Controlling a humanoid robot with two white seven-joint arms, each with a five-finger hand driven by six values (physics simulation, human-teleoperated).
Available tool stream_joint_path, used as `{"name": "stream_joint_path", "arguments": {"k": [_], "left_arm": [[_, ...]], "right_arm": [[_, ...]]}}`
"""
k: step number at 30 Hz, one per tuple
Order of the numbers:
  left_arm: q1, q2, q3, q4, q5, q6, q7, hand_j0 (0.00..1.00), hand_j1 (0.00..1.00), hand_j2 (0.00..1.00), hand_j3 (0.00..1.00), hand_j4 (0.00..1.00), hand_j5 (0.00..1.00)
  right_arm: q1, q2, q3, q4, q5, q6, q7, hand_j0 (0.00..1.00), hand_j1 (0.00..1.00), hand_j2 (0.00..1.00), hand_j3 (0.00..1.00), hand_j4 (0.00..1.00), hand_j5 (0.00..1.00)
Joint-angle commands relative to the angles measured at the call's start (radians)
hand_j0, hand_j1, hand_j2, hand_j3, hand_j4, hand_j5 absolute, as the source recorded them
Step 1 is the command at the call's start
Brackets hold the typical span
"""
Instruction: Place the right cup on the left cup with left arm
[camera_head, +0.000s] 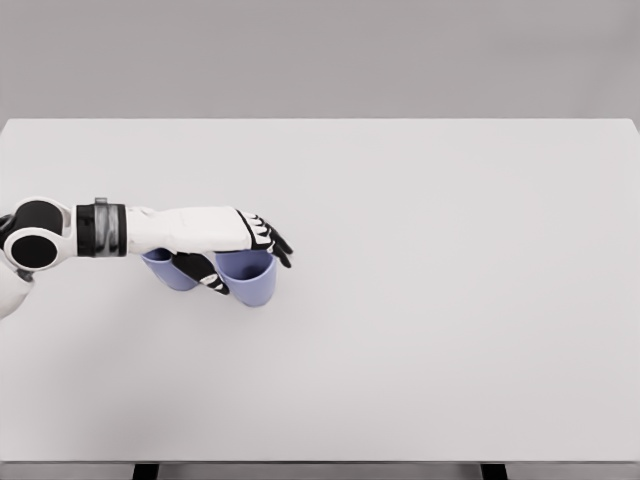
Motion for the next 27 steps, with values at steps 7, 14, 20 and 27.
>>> {"name": "stream_joint_path", "arguments": {"k": [7, 14, 20, 27], "left_arm": [[-0.035, 0.065, 0.015, -0.111, 0.111, 0.000, 0.001, 0.62, 0.62, 0.62, 0.62, 0.62, 0.62], [-0.121, 0.120, 0.015, -0.177, 0.237, 0.000, 0.001, 0.62, 0.62, 0.62, 0.62, 0.62, 0.62], [-0.173, 0.217, 0.015, -0.200, 0.304, 0.000, 0.001, 0.62, 0.62, 0.62, 0.62, 0.62, 0.62], [-0.215, 0.329, 0.013, -0.200, 0.338, 0.000, 0.001, 0.62, 0.62, 0.62, 0.62, 0.62, 0.62]], "right_arm": [[0.000, 0.000, 0.000, 0.000, 0.000, 0.000, 0.000, 1.00, 1.00, 1.00, 1.00, 1.00, 1.00], [0.000, 0.000, 0.000, 0.000, 0.000, -0.001, 0.000, 1.00, 1.00, 1.00, 1.00, 1.00, 1.00], [0.000, 0.000, 0.000, 0.000, 0.000, 0.000, 0.000, 1.00, 1.00, 1.00, 1.00, 1.00, 1.00], [0.000, 0.000, 0.000, 0.000, 0.000, 0.000, 0.000, 1.00, 1.00, 1.00, 1.00, 1.00, 1.00]]}}
